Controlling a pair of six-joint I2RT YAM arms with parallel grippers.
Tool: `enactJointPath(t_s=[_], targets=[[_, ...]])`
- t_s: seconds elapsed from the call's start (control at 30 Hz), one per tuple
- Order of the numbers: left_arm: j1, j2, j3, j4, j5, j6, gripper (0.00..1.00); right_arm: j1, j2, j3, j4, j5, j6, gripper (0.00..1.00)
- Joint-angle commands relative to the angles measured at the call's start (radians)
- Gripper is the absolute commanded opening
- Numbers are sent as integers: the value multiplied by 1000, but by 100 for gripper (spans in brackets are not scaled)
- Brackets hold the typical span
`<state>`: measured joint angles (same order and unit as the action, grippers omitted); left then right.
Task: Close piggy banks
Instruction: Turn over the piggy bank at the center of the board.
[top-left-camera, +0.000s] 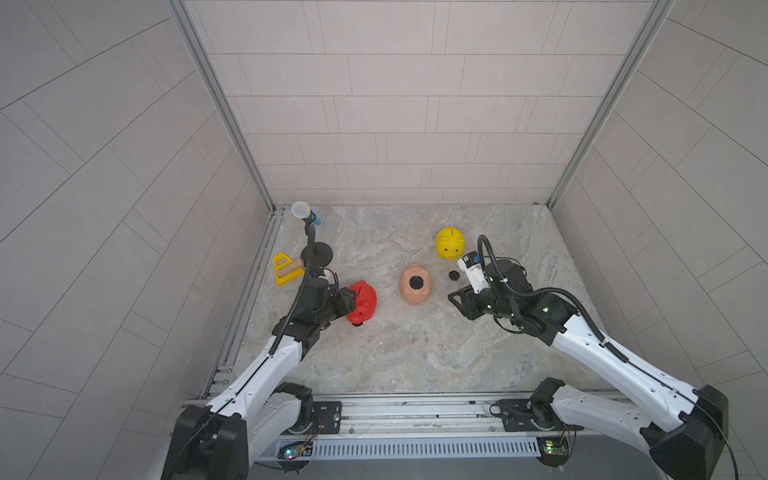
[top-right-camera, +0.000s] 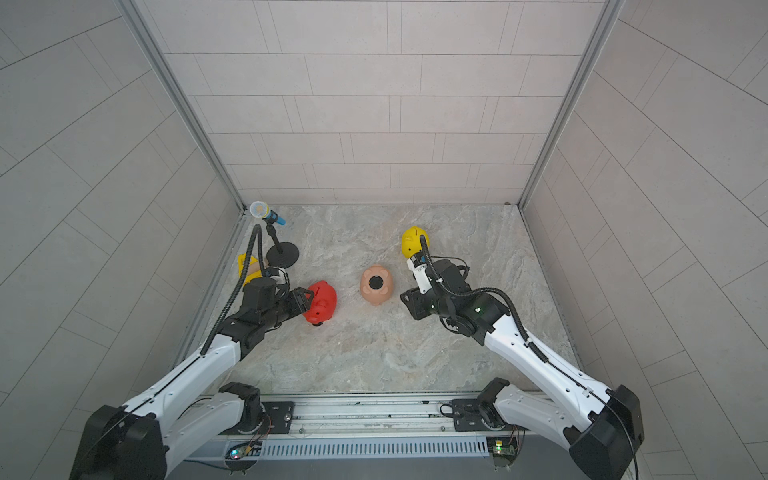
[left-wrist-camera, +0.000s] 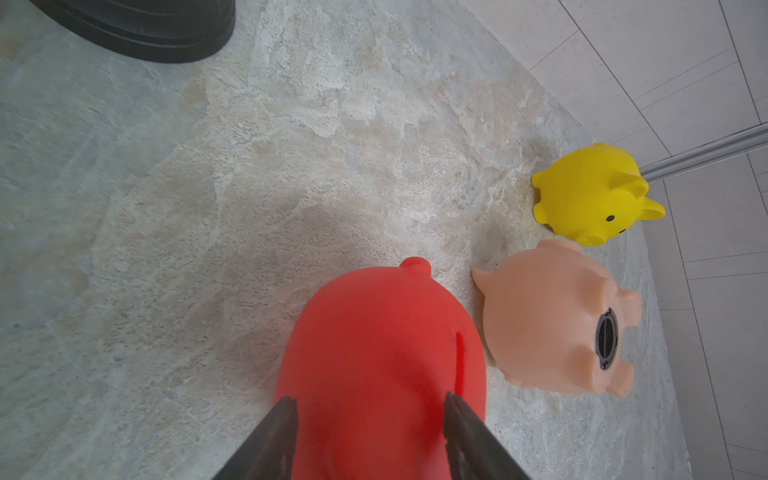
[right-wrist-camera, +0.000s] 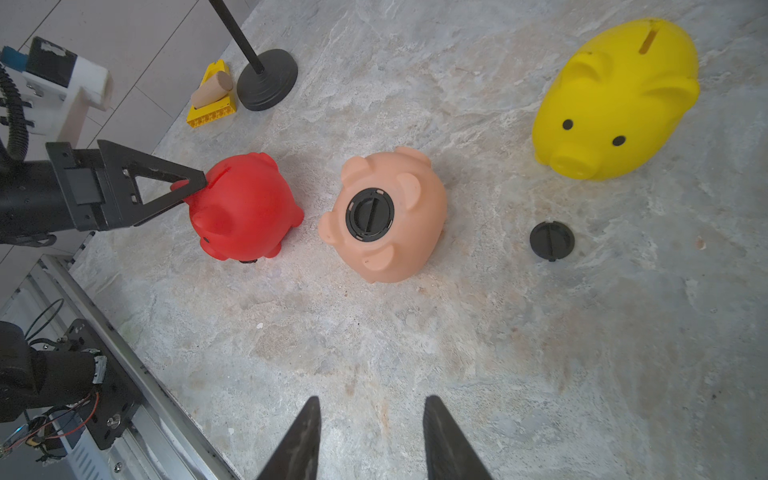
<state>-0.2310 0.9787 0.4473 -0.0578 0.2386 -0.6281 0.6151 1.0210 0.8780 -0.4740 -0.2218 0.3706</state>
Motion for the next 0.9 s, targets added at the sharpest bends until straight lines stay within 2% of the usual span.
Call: enactJointPath(t_s=[0.0,0.27,0.63,0.87], targets=[[6,-30,-20,-11,-13,16,59,5,-2,8,10,-2,-2,42],[6,-70,-38,-21,-4,16,55,6,-13,8,6,6,-3,42],[7,-66,-42,-24,5,12,42,6,-12,6,6,10,-3,42],[6,-65,-45,-41,-19,5,38,6,-10,5,7,9,-3,42]])
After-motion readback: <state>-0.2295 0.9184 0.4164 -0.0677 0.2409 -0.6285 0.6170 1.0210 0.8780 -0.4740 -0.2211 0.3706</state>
